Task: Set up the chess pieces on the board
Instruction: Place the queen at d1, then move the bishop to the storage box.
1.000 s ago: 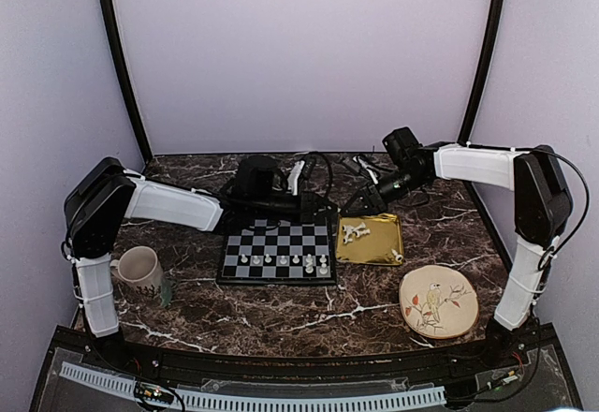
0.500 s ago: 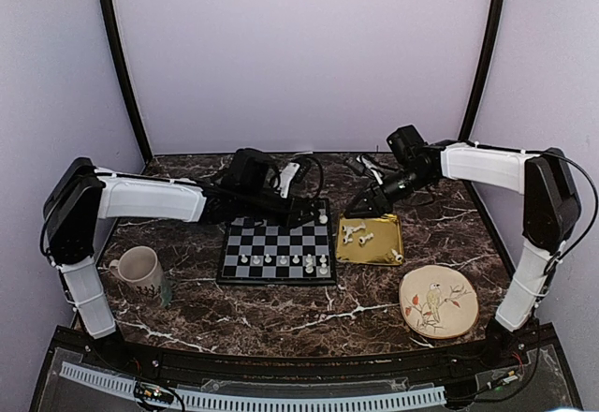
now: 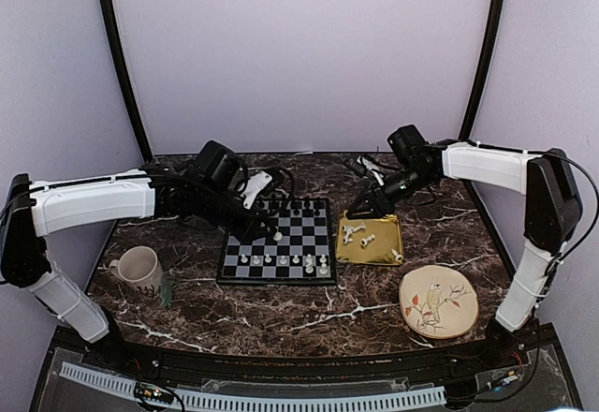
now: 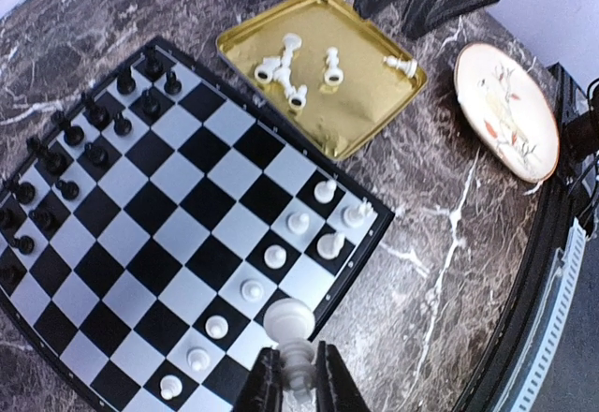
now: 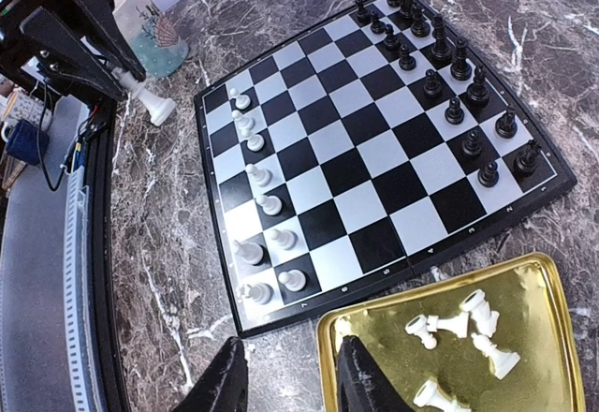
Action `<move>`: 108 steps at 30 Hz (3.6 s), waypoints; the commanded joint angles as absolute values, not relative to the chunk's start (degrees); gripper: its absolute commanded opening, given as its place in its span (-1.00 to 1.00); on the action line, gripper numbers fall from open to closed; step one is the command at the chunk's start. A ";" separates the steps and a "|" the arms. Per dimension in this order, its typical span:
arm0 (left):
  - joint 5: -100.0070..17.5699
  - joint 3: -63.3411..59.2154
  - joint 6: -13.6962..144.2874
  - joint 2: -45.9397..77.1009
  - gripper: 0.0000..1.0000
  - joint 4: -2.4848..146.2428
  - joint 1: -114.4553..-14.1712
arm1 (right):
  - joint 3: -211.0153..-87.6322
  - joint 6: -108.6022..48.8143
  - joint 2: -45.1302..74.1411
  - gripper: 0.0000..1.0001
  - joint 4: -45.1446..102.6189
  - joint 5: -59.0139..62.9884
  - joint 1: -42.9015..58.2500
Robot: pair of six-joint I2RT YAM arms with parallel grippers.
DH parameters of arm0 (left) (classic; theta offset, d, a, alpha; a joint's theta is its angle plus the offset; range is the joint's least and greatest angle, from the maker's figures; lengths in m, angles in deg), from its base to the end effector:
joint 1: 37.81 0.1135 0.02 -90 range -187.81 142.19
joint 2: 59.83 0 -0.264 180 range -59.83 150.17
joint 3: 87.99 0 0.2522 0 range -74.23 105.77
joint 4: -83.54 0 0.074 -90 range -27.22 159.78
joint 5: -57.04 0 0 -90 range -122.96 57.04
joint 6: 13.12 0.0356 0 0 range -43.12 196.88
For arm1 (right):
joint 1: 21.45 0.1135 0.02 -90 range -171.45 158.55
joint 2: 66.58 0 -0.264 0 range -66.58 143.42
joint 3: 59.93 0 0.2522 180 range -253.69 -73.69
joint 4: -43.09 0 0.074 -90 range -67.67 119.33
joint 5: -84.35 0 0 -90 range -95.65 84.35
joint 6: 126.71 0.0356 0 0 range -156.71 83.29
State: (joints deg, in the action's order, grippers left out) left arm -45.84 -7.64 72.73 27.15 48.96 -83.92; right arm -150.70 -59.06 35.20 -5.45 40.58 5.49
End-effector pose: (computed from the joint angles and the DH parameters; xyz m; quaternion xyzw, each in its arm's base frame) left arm 0.2289 -0.2494 0.2764 0.3673 0.8284 -0.2668 0.3282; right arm 0.3195 0.1912 0.2388 -0.4638 0.7636 0.3882 0.2262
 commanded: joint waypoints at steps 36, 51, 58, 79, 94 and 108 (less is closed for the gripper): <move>-33.91 -7.53 75.69 39.86 -0.84 39.66 -87.56 | -150.86 -61.40 36.78 -0.34 -6.61 36.89 5.22; -38.38 -7.44 74.86 40.46 -0.82 40.53 -87.56 | -151.03 -61.62 37.42 -0.34 -7.03 37.06 5.26; -38.73 -7.61 74.59 40.54 -0.76 40.30 -87.56 | -151.03 -61.65 37.59 -0.34 -7.12 37.06 5.26; -35.86 -5.56 75.36 32.79 -0.21 38.44 -87.56 | -151.71 -65.25 35.79 -0.35 -8.37 22.41 4.88; -41.33 -7.15 68.16 34.76 -0.19 66.39 -87.56 | -148.77 -63.80 37.68 -0.32 -20.74 1.67 4.88; -43.83 -10.31 65.28 34.62 -0.19 69.73 -87.56 | -147.44 -61.68 39.84 -0.34 -24.50 -1.96 6.76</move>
State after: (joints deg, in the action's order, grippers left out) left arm -42.78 -8.93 66.55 35.72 67.53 -87.24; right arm -148.39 -62.60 39.05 -22.92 0.08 5.62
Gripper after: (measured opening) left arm 0.405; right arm 0.333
